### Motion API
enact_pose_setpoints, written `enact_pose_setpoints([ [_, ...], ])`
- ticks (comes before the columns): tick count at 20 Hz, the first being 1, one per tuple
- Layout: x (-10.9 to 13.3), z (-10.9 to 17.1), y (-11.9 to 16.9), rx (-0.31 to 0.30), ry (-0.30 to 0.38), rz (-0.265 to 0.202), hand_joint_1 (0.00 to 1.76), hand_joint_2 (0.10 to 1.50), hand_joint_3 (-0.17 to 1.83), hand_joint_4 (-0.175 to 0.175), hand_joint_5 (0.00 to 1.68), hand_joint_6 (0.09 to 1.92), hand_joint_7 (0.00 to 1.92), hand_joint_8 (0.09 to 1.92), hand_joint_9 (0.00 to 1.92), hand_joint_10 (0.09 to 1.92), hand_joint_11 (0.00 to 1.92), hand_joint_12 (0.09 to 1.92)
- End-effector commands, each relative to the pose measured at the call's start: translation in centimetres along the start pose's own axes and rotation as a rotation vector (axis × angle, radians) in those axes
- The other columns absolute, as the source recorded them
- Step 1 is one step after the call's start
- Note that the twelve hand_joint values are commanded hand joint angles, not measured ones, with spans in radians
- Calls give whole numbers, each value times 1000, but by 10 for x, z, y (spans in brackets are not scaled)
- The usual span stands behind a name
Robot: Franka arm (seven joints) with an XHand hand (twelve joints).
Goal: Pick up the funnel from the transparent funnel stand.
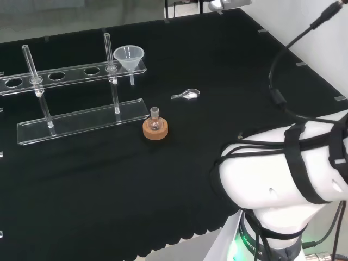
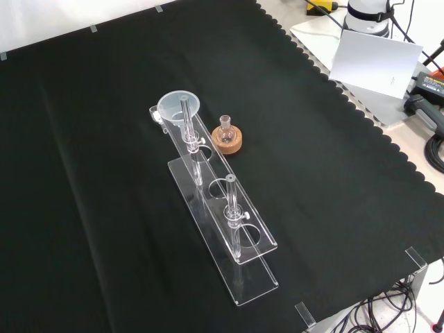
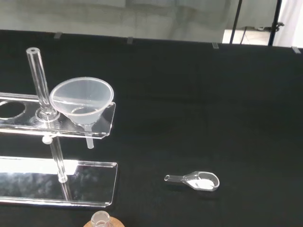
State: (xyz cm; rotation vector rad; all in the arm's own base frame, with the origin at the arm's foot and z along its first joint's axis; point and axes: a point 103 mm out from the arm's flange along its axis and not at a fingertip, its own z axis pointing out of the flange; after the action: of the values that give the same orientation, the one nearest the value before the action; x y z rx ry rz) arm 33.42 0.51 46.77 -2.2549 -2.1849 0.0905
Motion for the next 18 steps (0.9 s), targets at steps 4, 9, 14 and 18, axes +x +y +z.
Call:
enact_pose_setpoints([
  [4, -1, 36, 57, 39, 5, 4, 0, 1138, 431, 37, 198, 87, 0, 399, 161, 610, 141, 1332],
  [9, 1, 53, 104, 72, -4, -32, 0, 1144, 416, 36, 203, 87, 4, 412, 167, 611, 129, 1341],
  [14, 9, 69, 142, 96, -28, -77, 0, 1143, 384, 27, 197, 87, 6, 433, 168, 615, 96, 1362],
  [18, 14, 84, 162, 122, -35, -115, 0, 1140, 375, 22, 195, 87, 17, 444, 171, 619, 88, 1366],
])
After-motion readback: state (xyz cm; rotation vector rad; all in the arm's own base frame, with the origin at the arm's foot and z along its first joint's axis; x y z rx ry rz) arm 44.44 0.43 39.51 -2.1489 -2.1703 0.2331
